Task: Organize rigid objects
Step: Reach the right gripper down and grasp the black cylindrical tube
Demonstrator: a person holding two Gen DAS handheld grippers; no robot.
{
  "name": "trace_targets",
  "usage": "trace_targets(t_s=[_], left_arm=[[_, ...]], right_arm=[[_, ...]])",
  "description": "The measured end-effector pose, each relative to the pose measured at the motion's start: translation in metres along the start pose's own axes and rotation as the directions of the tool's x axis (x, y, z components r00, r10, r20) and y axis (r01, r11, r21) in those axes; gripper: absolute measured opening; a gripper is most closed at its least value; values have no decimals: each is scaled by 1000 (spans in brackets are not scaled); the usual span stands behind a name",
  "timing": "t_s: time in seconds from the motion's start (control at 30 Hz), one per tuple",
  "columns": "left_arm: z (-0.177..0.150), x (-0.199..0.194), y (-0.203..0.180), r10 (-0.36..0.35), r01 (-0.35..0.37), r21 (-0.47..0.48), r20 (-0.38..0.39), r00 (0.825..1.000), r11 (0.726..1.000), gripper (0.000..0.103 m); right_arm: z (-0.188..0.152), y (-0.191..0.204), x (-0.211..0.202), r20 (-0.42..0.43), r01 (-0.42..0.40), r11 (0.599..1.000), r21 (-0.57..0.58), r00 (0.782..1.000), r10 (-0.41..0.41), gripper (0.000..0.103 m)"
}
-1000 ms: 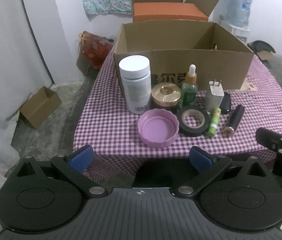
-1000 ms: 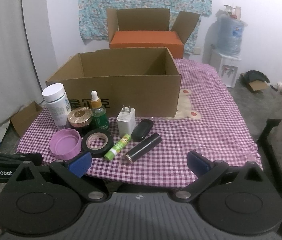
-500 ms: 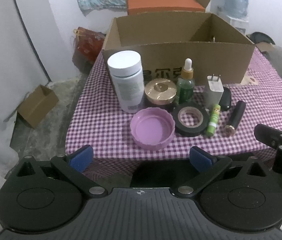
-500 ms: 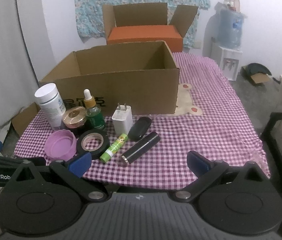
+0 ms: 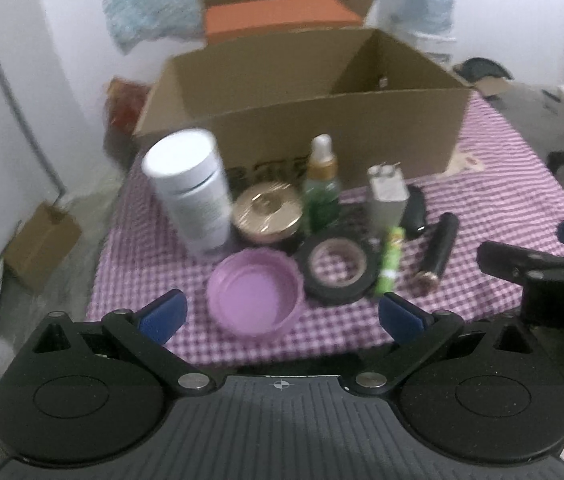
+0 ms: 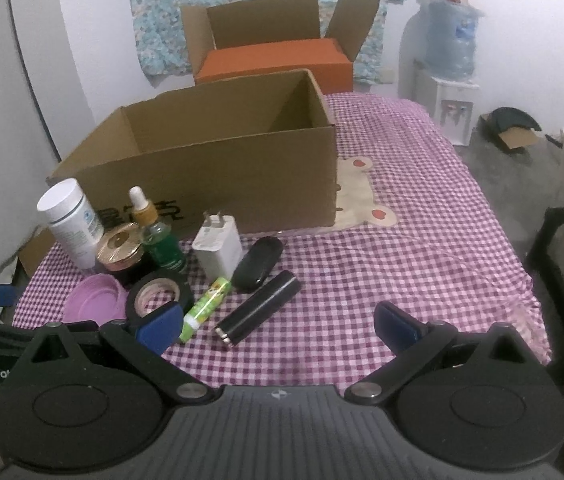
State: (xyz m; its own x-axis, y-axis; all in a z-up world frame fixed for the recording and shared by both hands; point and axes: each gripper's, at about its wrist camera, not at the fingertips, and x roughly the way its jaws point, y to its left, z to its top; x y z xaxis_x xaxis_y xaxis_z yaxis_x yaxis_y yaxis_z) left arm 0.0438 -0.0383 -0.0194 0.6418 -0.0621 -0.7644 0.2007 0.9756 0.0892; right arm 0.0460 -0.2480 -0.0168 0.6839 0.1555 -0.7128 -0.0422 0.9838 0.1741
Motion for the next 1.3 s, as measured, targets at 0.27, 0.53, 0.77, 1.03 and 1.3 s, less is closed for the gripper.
trace_targets(t_s=[0.27, 0.53, 0.77, 1.03, 1.3], left_arm=[[3, 6, -17, -234, 228, 70, 92, 968, 971, 101], [20, 25, -50, -338, 327, 198, 23, 941, 924, 73], [23, 44, -77, -346, 340, 294, -34, 938, 893, 57], [27, 70, -86, -313, 335, 289, -121, 942, 897, 30], [34, 82, -93, -296, 324, 291, -139, 945, 900, 29]], right_arm=[[2, -39, 8, 7, -46, 992, 113, 999, 46, 99], [10, -52, 34, -38, -143, 973, 181, 988, 152, 84], [12, -59, 67, -111, -247, 927, 281, 951, 287, 66], [12, -64, 87, -140, -281, 898, 337, 929, 343, 53], [21, -63, 97, -164, -290, 900, 325, 920, 356, 39]])
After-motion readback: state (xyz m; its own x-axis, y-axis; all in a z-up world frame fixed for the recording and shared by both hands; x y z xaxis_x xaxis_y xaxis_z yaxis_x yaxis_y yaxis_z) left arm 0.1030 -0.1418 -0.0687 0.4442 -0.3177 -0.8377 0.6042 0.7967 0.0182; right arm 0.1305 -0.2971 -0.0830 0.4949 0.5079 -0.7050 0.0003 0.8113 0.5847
